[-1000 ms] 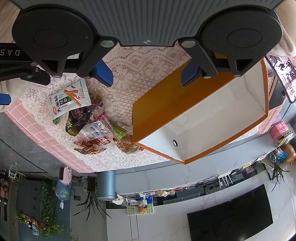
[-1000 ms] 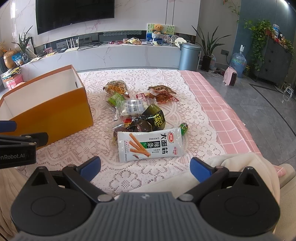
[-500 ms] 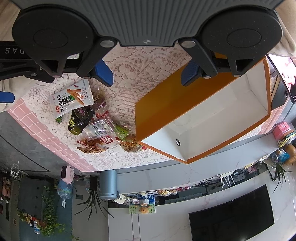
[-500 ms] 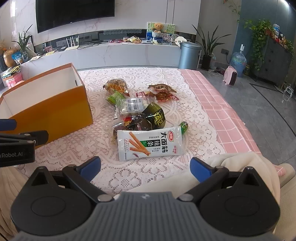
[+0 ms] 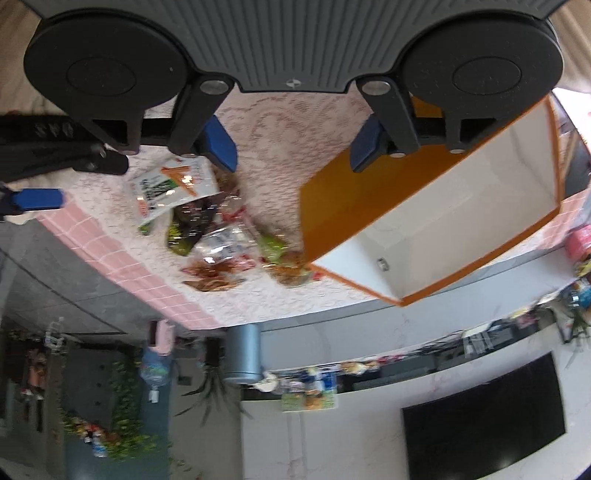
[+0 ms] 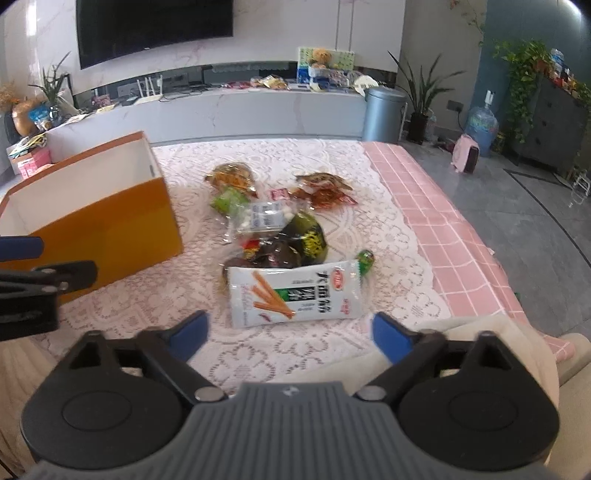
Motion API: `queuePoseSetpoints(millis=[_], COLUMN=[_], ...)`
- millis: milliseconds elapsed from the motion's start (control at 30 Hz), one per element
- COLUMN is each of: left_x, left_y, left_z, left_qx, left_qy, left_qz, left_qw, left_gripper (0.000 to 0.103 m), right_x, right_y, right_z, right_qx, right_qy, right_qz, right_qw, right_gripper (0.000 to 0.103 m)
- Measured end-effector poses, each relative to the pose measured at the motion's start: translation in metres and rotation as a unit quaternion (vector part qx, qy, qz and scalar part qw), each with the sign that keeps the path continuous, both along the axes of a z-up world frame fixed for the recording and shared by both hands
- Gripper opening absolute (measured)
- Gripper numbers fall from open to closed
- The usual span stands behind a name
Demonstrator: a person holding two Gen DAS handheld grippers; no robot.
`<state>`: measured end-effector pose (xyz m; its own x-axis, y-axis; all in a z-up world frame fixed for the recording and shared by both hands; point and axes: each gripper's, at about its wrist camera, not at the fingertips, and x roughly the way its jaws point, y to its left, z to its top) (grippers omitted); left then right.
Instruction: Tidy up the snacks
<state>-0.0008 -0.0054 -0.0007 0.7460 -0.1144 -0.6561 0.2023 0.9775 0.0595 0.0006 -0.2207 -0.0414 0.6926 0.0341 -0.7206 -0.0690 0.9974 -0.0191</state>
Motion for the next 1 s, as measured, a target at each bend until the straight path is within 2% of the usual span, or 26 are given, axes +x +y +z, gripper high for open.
queuePoseSetpoints(millis=[67, 167, 267, 367, 567, 733, 900, 1000], left_x=[0.003, 0.008, 0.013, 0.021, 0.037, 0.059, 0.08, 0.089], left_y=[-0.002, -0.006, -0.011, -0.015, -0.021, -0.023, -0.022, -0.019], left_z=[-0.002, -0.006, -0.009, -0.014, -0.025, -0.037, -0.045, -0.051], left_qx=[-0.011, -0.023, -0.033, -0.043, -0.038, -0.043, -0.076, -0.104], left_qy=[0.009, 0.015, 0.015, 0.025, 0.043, 0.074, 0.09, 0.096], left_qz=[-0.011, -0.04, -0.059, -0.065, -0.078, -0.06, -0.037, -0.018], left_qw=[0.9998, 0.9988, 0.9976, 0.9966, 0.9953, 0.9945, 0.9923, 0.9897], left_gripper=[0.065, 0.051, 0.052, 0.064, 0.064, 0.063, 0.063, 0.063], right_x=[0.006, 0.012, 0.016, 0.023, 0.043, 0.064, 0.081, 0.089], right_y=[-0.01, -0.023, -0.03, -0.032, -0.027, -0.031, -0.034, -0.035], right_z=[-0.002, -0.006, -0.012, -0.017, -0.025, -0.03, -0.034, -0.034], right_qx=[0.005, 0.005, 0.004, 0.016, 0.035, 0.078, 0.119, 0.143], right_qy=[0.008, 0.013, 0.02, 0.029, 0.04, 0.057, 0.061, 0.052], right_qz=[-0.012, -0.023, -0.019, -0.021, -0.033, -0.073, -0.13, -0.137], right_qw=[1.0, 1.0, 1.0, 0.999, 0.998, 0.993, 0.982, 0.979], right_gripper=[0.069, 0.058, 0.057, 0.06, 0.072, 0.073, 0.077, 0.07])
